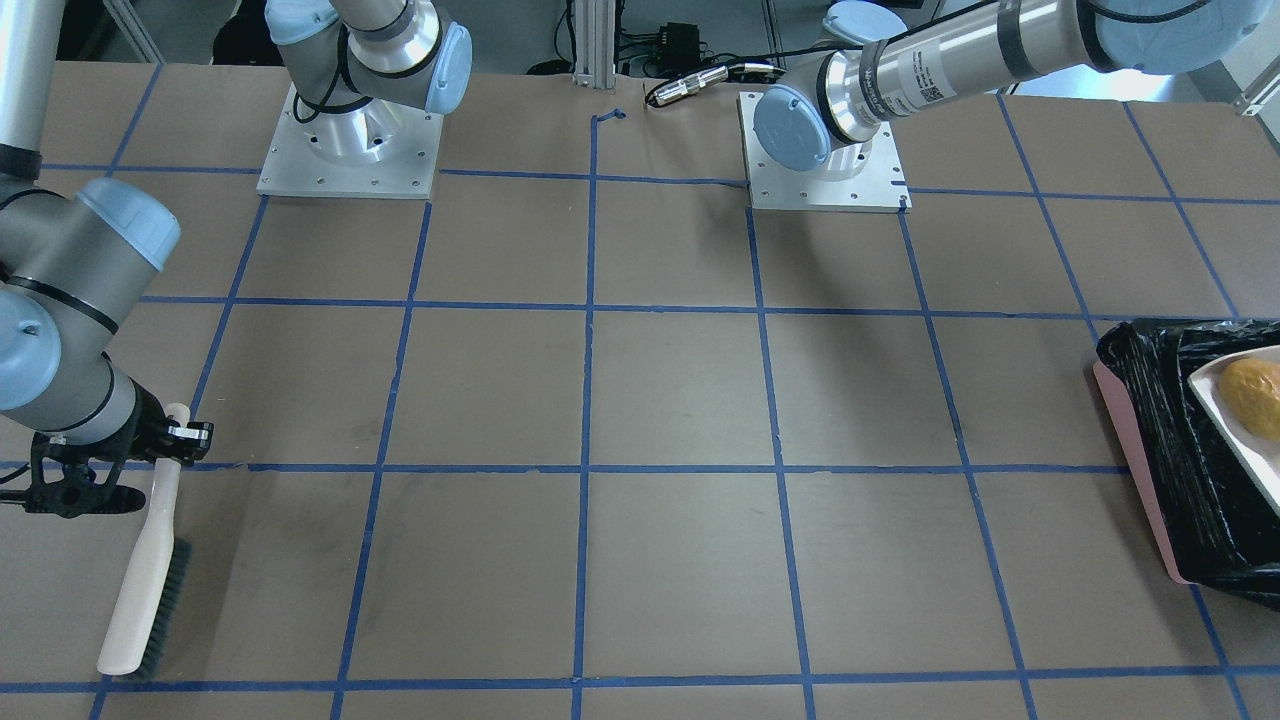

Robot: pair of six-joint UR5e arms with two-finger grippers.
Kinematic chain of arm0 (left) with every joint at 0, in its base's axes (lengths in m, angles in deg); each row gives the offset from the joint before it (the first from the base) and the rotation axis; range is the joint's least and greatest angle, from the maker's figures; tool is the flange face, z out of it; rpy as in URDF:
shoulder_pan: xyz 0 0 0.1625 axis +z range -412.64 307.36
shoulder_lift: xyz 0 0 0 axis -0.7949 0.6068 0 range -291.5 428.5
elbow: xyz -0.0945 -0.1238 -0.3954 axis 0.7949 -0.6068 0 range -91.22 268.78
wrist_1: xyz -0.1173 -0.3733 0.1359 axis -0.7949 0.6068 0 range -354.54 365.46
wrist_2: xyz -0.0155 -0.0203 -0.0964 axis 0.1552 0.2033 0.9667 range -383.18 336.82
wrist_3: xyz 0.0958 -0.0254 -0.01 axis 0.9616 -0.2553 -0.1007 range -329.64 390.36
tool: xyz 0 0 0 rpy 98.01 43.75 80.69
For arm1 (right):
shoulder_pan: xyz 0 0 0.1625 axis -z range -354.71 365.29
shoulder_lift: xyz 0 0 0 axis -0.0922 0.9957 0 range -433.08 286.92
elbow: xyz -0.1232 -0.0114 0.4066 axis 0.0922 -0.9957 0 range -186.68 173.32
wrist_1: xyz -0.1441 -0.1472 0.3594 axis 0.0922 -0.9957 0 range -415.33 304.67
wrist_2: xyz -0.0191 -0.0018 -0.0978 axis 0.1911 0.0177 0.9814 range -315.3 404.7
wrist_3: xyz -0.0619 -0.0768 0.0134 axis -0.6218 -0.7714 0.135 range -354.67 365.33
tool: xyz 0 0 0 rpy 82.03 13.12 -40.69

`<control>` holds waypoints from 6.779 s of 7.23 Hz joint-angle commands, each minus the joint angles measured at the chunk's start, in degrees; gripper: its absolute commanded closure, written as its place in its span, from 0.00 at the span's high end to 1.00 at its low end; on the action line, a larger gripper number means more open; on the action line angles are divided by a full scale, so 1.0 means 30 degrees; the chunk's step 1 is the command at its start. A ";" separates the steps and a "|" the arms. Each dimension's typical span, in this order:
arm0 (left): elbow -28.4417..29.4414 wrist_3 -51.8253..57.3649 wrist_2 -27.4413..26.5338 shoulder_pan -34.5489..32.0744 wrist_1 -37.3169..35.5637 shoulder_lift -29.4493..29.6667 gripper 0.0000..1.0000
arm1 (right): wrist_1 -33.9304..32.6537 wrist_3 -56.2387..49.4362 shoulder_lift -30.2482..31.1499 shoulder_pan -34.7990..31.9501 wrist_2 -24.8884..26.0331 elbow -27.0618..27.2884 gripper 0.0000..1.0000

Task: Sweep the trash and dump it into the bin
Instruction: 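Carry the dustpan to the black bin while the right gripper withdraws, then tilt the dustpan over the bin with the left gripper to dump trash, then set the brush down with the right gripper while the left returns the dustpan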

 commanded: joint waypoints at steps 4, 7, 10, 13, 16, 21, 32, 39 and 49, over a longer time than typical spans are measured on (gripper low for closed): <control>-0.0081 0.2560 0.0280 0.1821 -0.2206 0.0680 0.00 | 0.0100 -0.0264 0.0380 0.0042 0.0120 0.0884 0.00; -0.0549 0.2562 -0.1533 0.1560 -0.4934 0.0012 0.00 | 0.0012 -0.0555 0.0673 0.0072 0.0238 0.0974 0.00; -0.3174 0.3645 -0.6912 -0.0636 -0.8676 -0.1596 0.00 | -0.0047 -0.0646 0.0703 0.0072 0.0238 0.0974 0.00; -0.6812 0.4405 -0.9294 -0.1573 -1.3070 -0.3241 0.00 | -0.0106 -0.0353 0.0702 0.0072 0.0238 0.0974 0.00; -0.8281 0.4699 -1.1641 -0.3093 -1.4896 -0.4323 0.00 | -0.0048 -0.0295 0.0702 0.0072 0.0180 0.0974 0.00; -1.2704 0.4554 -1.3228 -0.4155 -1.9958 -0.5441 0.00 | -0.0047 -0.0323 0.0703 0.0101 0.0092 0.0974 0.10; -1.4524 0.5398 -1.2373 -0.4390 -2.3451 -0.6172 0.00 | -0.1074 0.0204 0.3072 -0.0307 -0.0984 0.0156 1.00; -0.9668 0.3831 -0.8318 -0.4858 -1.3917 -0.6702 0.00 | 0.8183 0.3133 0.6410 -0.3327 -0.1051 -0.4621 1.00; -0.9486 -0.7680 -0.0372 -0.9337 -0.8339 -0.3452 0.00 | 0.8742 0.4745 0.6707 -0.5172 -0.3278 -0.3978 1.00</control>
